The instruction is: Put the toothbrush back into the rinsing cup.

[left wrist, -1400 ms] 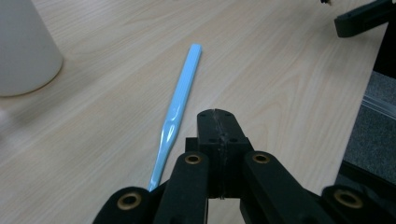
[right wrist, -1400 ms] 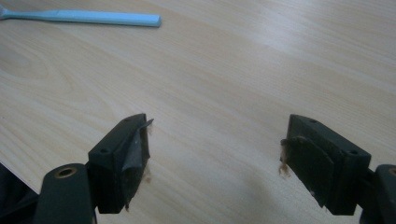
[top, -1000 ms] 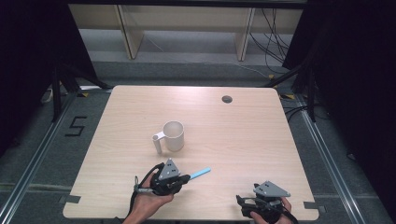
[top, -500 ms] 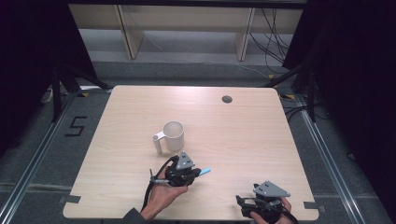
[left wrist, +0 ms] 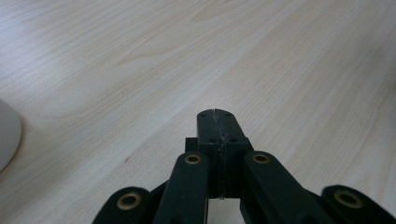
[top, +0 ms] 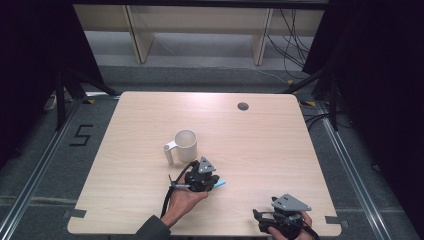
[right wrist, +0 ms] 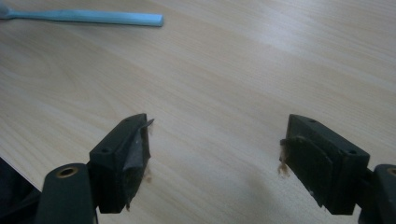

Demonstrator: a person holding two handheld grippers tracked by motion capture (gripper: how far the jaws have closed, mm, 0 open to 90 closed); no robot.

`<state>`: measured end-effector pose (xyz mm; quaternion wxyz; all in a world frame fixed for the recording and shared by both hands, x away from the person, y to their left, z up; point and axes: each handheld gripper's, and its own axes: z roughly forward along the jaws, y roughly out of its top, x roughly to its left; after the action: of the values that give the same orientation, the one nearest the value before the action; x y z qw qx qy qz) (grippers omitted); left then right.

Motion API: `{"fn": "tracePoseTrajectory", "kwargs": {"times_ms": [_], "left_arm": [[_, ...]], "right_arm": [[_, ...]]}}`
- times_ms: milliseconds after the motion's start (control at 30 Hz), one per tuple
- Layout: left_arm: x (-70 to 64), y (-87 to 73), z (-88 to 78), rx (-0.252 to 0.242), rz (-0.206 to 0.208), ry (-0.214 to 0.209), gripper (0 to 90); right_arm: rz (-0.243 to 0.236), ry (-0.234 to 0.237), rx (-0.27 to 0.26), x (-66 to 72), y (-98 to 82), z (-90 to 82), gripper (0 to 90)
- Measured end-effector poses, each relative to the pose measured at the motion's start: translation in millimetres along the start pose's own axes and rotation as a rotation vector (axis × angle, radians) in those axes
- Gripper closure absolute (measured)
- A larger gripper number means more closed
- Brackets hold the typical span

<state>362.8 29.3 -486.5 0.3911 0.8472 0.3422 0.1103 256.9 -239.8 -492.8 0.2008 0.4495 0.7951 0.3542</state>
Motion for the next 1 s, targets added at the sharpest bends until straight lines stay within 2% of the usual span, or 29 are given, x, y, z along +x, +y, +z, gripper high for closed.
{"fn": "tracePoseTrajectory", "kwargs": {"times_ms": [100, 133, 167, 200, 267, 300, 333, 367, 433, 467, 500, 533, 633, 700, 767, 800, 833, 933, 1000], "left_arm": [[1.5, 0.0, 3.5, 0.01, 0.002, 0.005, 89.4], [1.6, -0.3, 4.7, 0.014, -0.002, 0.009, 89.4], [2.1, -0.3, 5.7, 0.022, 0.002, 0.01, 89.4], [2.3, -0.3, 7.3, 0.029, 0.002, 0.01, 89.4], [3.2, -0.7, 10.2, 0.039, -0.002, 0.013, 89.4], [3.4, -0.8, 11.4, 0.044, -0.003, 0.015, 89.4], [3.7, -0.8, 12.8, 0.053, 0.002, 0.016, 89.4], [3.8, -0.4, 15.5, 0.057, 0.002, 0.026, 89.4], [4.0, 0.0, 16.4, 0.062, 0.005, 0.031, 89.4], [4.4, 0.2, 18.8, 0.063, -0.006, 0.03, 89.4], [4.4, 0.2, 18.8, 0.063, -0.006, 0.03, 89.4], [5.2, 0.4, 19.6, 0.065, -0.001, 0.029, 89.4], [5.5, 0.0, 21.9, 0.071, -0.008, 0.03, 89.3], [5.7, -0.1, 23.7, 0.078, 0.005, 0.03, 89.3], [5.5, -0.2, 25.1, 0.078, -0.001, 0.026, 89.2], [4.5, -0.3, 25.4, 0.078, -0.004, 0.025, 89.2], [2.6, -0.2, 25.1, 0.088, 0.014, 0.017, 89.2], [-1.1, -1.2, 24.7, 0.086, 0.019, 0.009, 89.1], [-6.1, -3.8, 23.0, 0.096, 0.03, -0.019, 88.9]], "right_arm": [[-0.026, 0.003, -0.014, -1.4, 0.6, 0.7, 23.5], [0.011, 0.0, -0.001, 1.4, -0.1, -0.1, 23.5], [0.013, 0.001, -0.001, 1.5, -0.3, 0.0, 23.5], [-0.026, 0.001, -0.015, -1.4, 0.6, 0.4, 23.5], [-0.027, 0.002, -0.014, -1.5, 0.6, 0.4, 23.5], [-0.009, -0.005, -0.001, 0.0, 0.2, -0.4, 23.5], [0.02, 0.009, 0.004, 2.2, 0.0, -0.1, 23.6], [-0.014, -0.001, -0.009, -0.3, 0.6, -0.1, 23.6], [-0.021, 0.001, -0.009, -0.7, 0.5, 0.5, 23.6], [0.009, 0.006, 0.001, 1.7, 0.0, 0.2, 23.7], [0.009, 0.006, 0.001, 1.7, 0.0, 0.2, 23.7], [-0.018, -0.003, -0.01, -0.4, 0.6, -0.2, 23.8], [-0.022, 0.001, -0.008, -0.8, 0.3, 0.3, 23.8], [-0.023, 0.001, -0.009, -0.7, 0.3, 0.2, 23.8], [-0.025, 0.0, -0.009, -0.7, 0.6, -0.1, 23.8], [0.002, 0.016, 0.002, 1.3, 0.6, 0.0, 23.9], [-0.016, 0.014, -0.005, 0.2, 0.2, 0.4, 23.9], [-0.017, 0.003, -0.01, -0.2, 0.5, 0.0, 24.0], [-0.023, 0.0, -0.015, -1.0, 0.5, -0.4, 24.1]]}}
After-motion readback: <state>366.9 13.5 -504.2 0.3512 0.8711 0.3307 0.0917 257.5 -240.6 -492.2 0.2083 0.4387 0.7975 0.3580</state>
